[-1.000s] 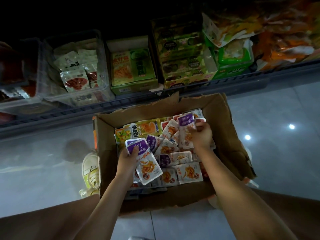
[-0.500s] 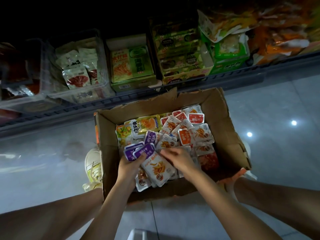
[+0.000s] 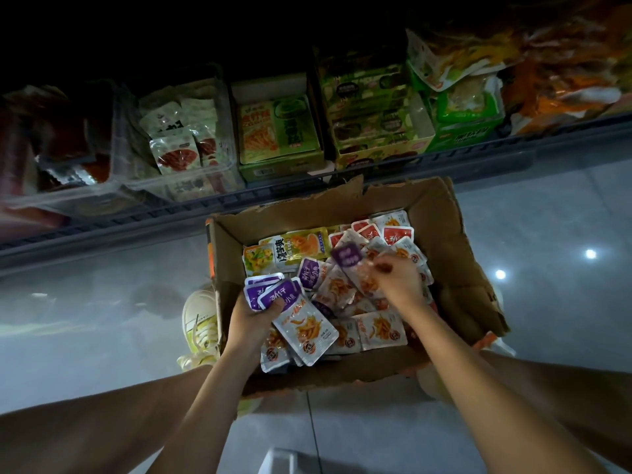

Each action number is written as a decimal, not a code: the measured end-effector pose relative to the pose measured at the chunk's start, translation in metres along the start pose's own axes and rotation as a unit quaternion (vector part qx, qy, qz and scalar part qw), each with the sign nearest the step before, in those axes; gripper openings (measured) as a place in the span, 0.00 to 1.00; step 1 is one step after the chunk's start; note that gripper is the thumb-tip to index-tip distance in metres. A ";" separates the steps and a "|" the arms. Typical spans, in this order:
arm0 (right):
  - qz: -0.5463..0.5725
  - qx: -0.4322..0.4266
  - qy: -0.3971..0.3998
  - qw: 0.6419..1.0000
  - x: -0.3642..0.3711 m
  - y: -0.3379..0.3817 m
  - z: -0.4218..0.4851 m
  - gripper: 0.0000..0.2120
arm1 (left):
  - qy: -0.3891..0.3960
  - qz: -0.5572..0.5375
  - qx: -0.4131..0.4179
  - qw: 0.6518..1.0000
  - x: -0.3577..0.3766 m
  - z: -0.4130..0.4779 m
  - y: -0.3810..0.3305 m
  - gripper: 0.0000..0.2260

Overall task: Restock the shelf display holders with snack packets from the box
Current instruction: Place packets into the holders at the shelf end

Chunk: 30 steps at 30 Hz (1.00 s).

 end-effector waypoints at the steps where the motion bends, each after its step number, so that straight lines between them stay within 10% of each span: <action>1: 0.141 0.033 -0.007 0.989 -0.012 0.012 -0.007 0.03 | 0.004 -0.010 0.000 1.000 0.003 -0.002 -0.005 0.18; 3: 0.345 0.114 0.047 0.930 -0.022 0.035 -0.024 0.05 | 0.022 -0.033 0.001 0.999 0.008 -0.008 -0.016 0.18; 7: 0.328 0.145 0.173 0.917 -0.017 0.069 -0.054 0.03 | 0.060 -0.103 -0.008 0.993 0.017 -0.030 -0.044 0.15; 11: 0.337 0.091 0.147 0.926 -0.021 0.103 -0.077 0.03 | 0.061 -0.191 -0.020 0.980 0.026 -0.060 -0.075 0.09; 16: 0.363 -0.005 0.074 0.929 -0.053 0.157 -0.102 0.08 | 0.040 -0.247 0.023 0.968 0.027 -0.095 -0.124 0.27; 30: 0.389 -0.224 0.108 0.887 -0.130 0.316 -0.168 0.14 | 0.108 -0.213 0.243 0.940 -0.006 -0.186 -0.281 0.16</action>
Point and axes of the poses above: each hand's wrist, its own z-axis towards the middle knuckle, its own x-axis out of the palm, y = z × x, the point moved 4 cm from there along z, towards the middle knuckle
